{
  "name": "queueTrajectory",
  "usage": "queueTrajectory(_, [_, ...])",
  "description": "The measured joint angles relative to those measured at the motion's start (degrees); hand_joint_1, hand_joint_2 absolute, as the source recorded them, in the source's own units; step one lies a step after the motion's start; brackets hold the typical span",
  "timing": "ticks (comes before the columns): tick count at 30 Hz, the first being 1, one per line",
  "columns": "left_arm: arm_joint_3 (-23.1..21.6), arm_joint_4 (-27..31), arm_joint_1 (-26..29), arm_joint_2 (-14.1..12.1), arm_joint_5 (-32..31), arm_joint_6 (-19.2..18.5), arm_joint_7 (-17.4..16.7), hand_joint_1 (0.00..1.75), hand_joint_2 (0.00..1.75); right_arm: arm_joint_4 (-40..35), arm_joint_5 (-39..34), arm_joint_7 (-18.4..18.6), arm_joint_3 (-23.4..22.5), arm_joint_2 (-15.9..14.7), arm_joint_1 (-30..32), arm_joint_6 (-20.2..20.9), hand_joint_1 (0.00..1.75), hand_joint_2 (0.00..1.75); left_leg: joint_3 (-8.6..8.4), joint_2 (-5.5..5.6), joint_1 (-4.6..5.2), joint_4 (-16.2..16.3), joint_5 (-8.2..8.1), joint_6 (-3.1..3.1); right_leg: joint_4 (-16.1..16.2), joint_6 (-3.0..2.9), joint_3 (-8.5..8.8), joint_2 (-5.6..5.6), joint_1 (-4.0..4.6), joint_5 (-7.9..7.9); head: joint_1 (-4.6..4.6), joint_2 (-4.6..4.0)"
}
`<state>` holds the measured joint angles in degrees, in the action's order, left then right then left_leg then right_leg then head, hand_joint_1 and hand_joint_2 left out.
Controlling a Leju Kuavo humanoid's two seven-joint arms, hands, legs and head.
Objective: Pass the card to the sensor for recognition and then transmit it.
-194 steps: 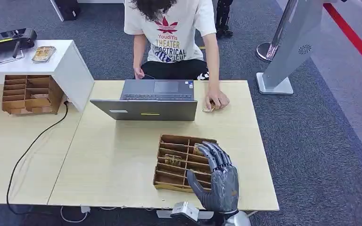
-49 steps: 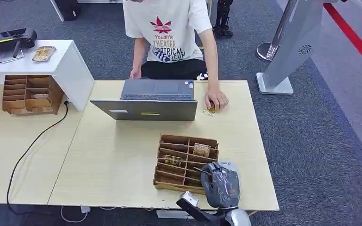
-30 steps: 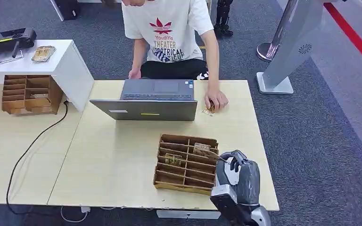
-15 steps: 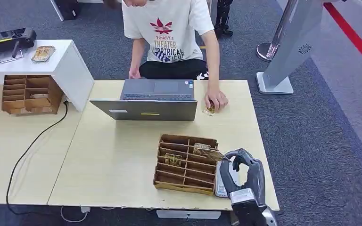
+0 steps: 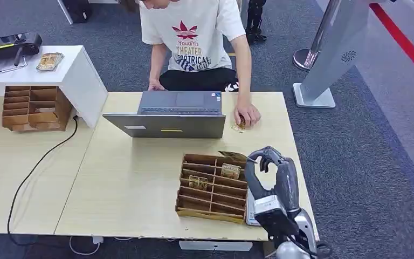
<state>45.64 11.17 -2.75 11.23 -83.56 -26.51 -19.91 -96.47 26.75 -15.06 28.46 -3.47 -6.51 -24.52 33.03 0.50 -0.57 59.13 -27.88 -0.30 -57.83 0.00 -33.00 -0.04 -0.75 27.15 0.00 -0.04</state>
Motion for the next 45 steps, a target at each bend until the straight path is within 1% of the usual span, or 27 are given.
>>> queueTrajectory(2, [-0.42,0.0,-0.08,-0.15,-0.3,-0.33,0.0,0.0,0.0,1.36,0.0,0.63,0.17,0.37,-3.01,0.44,1.75,1.75,-0.01,0.02,0.0,0.01,0.02,0.03,0.0,0.0,0.0,-0.02,0.0,0.0,0.0,0.0])
queueTrajectory(6, [-1.03,0.0,-0.14,-0.33,-0.81,-0.52,0.02,0.0,0.0,3.28,0.31,0.96,0.37,0.79,-6.01,0.52,1.75,1.75,0.04,0.04,0.0,0.01,0.02,0.03,-0.01,0.0,0.0,-0.03,0.0,0.01,0.0,0.0])
queueTrajectory(8, [-1.51,0.0,-0.24,-0.44,-1.53,-0.74,0.07,0.0,0.0,4.81,1.6,2.38,0.83,0.98,-8.36,0.52,1.75,1.75,0.07,0.01,0.0,0.01,0.01,0.03,-0.02,0.0,-0.04,0.0,0.0,0.0,0.0,0.0])
queueTrajectory(10, [-2.47,0.0,-0.51,-0.65,-2.75,-1.16,0.11,0.0,0.0,7.83,3.53,4.75,1.22,1.66,-12.43,0.63,1.75,1.75,0.05,0.0,0.0,0.01,0.02,0.03,-0.02,0.0,-0.06,0.03,0.0,0.0,0.0,0.0])
queueTrajectory(14, [-4.37,0.0,-0.73,-1.14,-4.96,-1.92,0.15,0.0,0.0,15.3,9.76,8.43,1.33,2.9,-21.14,0.44,1.75,1.75,0.05,-0.01,0.0,0.01,0.07,0.02,-0.03,0.0,-0.05,0.0,0.0,-0.04,0.0,0.0])
queueTrajectory(18, [-7.05,0.0,-1.04,-1.62,-6.05,-2.6,0.18,0.0,0.0,25.35,16.1,11.99,1.49,4.24,-29.31,0.44,1.75,1.75,0.04,0.02,-0.01,0.02,0.12,0.03,-0.05,0.01,-0.05,-0.01,0.0,-0.07,0.02,0.0])
queueTrajectory(25, [-11.17,0.0,-1.32,-2.16,-6.16,-3.08,0.17,0.0,0.0,39.59,22.01,15.1,1.16,5.68,-38.21,-1.66,1.75,1.75,0.07,0.02,0.0,0.04,0.11,0.03,-0.05,0.02,-0.06,-0.02,0.0,-0.07,0.0,0.0])
queueTrajectory(30, [-13.13,0.0,-1.44,-2.4,-6.18,-3.28,0.17,0.0,0.0,46.24,23.06,15.47,0.22,6.18,-41.69,-2.69,1.75,1.75,0.07,0.03,0.0,0.04,0.1,0.03,-0.05,0.02,-0.07,-0.02,0.0,-0.06,0.02,0.0])
queueTrajectory(33, [-14.23,0.0,-1.49,-2.47,-6.18,-3.32,0.15,0.0,0.0,49.38,24.59,16.96,-0.61,6.58,-43.18,-3.79,1.75,1.75,0.07,0.03,0.0,0.04,0.11,0.03,-0.05,0.02,-0.07,-0.02,0.0,-0.06,0.02,0.0])
queueTrajectory(37, [-15.58,0.0,-1.59,-2.64,-6.16,-3.52,0.11,0.0,0.0,54.33,28.08,18.14,-1.94,6.71,-45.57,-6.43,1.75,1.75,0.07,0.04,0.0,0.04,0.11,0.03,-0.05,0.02,-0.07,-0.02,0.0,-0.07,0.02,0.0])
queueTrajectory(39, [-15.91,0.0,-1.64,-2.69,-6.16,-3.56,0.07,0.0,0.0,55.78,28.92,18.4,-2.21,6.8,-46.04,-6.73,1.75,1.75,0.06,0.03,0.0,0.04,0.11,0.03,-0.05,0.02,-0.07,-0.01,0.0,-0.07,0.0,0.0])
queueTrajectory(45, [-17.11,0.0,-1.76,-2.73,-6.1,-3.69,-0.07,0.0,0.0,60.13,36.0,20.57,-2.47,6.8,-46.51,-8.7,1.75,1.75,0.06,0.05,0.0,0.04,0.1,0.03,-0.05,0.02,-0.07,-0.02,0.0,-0.07,0.0,0.0])
